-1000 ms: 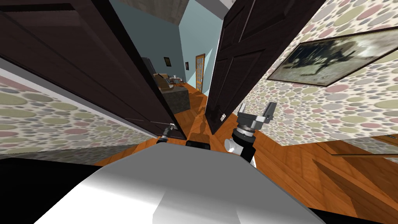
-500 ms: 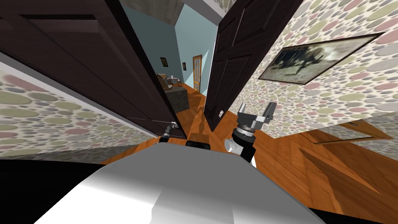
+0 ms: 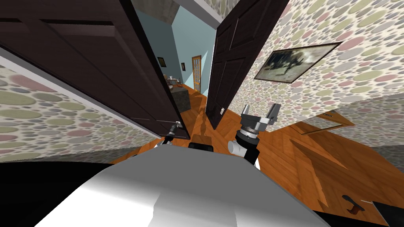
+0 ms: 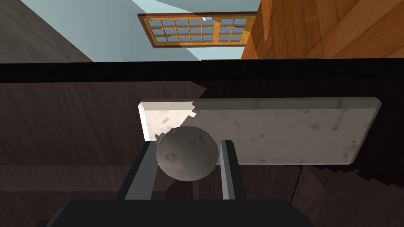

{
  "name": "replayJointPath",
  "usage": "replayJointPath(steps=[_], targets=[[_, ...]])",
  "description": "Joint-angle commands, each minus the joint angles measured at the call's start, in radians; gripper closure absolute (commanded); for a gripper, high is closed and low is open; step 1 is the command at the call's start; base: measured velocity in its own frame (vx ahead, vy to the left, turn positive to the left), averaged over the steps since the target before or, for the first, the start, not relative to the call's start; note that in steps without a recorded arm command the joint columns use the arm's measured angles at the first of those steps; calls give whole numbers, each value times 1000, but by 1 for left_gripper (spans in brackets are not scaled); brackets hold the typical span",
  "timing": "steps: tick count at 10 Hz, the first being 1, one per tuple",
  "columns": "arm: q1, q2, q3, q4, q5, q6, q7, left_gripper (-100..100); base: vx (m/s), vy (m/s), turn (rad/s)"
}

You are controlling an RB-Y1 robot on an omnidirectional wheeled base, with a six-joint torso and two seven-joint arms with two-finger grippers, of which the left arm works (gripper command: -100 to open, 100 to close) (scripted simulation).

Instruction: Pull the door open

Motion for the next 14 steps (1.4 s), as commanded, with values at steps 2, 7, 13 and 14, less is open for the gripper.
replayJointPath(steps=[2, 7, 13, 14], targets=[[-48, -8, -4, 37, 6, 12, -8, 100, -162, 41, -90], [-83, -10, -3, 69, 12, 20, -14, 100, -107, 33, -48], [-33, 52, -70, 57, -32, -65, 71, 100, -199, 60, -82], [-26, 60, -78, 54, -38, -75, 82, 100, -193, 58, -54]])
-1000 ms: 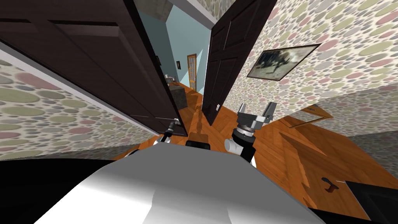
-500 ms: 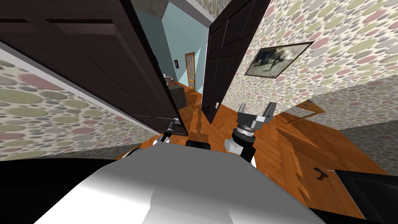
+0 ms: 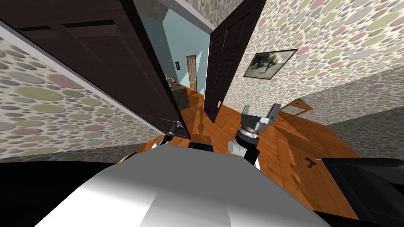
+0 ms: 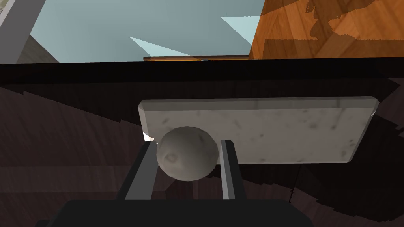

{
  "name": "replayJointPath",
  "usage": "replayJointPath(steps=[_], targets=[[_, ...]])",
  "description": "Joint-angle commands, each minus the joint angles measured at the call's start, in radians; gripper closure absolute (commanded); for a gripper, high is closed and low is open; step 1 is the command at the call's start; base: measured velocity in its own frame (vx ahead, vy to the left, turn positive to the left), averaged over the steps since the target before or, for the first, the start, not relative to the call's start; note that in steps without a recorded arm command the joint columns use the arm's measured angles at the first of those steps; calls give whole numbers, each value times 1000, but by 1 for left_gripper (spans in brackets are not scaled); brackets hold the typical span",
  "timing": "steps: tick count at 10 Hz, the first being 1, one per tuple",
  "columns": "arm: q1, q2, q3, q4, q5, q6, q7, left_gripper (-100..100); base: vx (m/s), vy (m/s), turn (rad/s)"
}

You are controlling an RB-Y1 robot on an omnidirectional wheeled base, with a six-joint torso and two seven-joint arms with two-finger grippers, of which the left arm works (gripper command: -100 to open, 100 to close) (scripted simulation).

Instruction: Pull the door open

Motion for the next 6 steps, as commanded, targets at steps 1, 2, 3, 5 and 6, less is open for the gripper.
replayJointPath(steps=[1, 2, 3, 5, 6], targets=[[7, 12, -14, 1, -9, -25, 19, 100, -188, 71, -73], [6, 7, -9, 0, -6, -12, 10, 100, -88, 33, -18], [24, 20, -20, 9, -14, -46, 24, 100, -125, 38, -109], [29, 25, -23, 11, -16, -58, 29, 100, -127, 52, -69], [41, 36, -30, 16, -20, -85, 39, 100, -94, 43, -78]])
